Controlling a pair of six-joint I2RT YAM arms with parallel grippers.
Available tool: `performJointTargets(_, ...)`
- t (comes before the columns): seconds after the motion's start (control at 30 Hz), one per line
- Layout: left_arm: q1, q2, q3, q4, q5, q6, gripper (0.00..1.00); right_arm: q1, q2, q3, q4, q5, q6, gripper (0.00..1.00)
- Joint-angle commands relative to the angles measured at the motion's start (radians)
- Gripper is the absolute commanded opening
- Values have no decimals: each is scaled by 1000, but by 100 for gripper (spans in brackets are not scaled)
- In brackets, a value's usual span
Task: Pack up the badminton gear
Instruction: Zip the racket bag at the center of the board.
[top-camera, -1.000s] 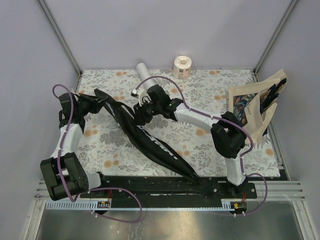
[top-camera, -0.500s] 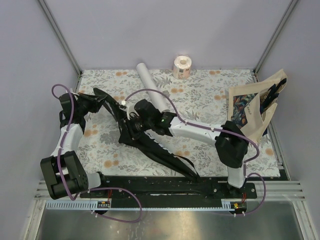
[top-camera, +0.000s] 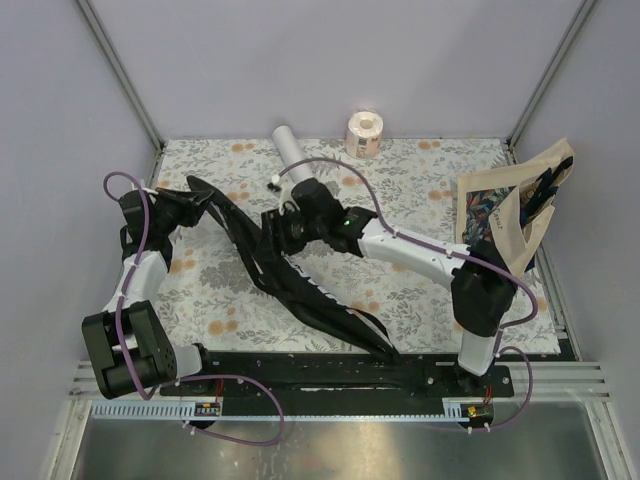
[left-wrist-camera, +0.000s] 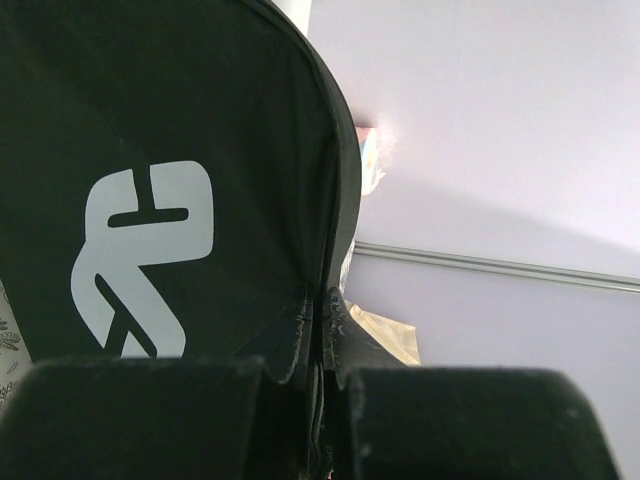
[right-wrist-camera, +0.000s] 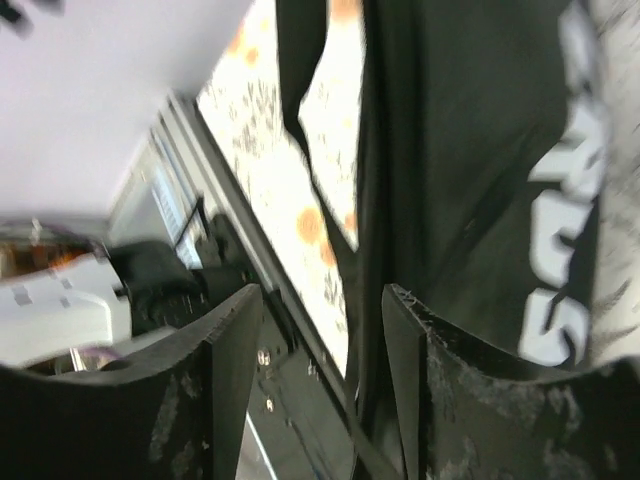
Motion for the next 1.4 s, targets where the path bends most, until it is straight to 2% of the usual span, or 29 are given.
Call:
performJointTargets(0.0,7,-8,-13,46,18,22,0,-92,-16,67,148,-23,40,56)
performJointTargets(0.17,7,-24,-19,32,26,20,0,-120,102,228,137,-29,38,48)
performJointTargets(0.4,7,-30,-33,40,46,-4,0,-134,234,377,172,-69,80,48)
performJointTargets(0.57,7,-39,-38,30,40,3,0,-134,269,380,266,-106,140,48)
performJointTargets(0.83,6,-28,-50,38,43,5,0,-134,305,395,312,-120,198,44)
performJointTargets(1.37,6,-19,-42,47,50,-9,0,-114,352,486,237,-94,186,38)
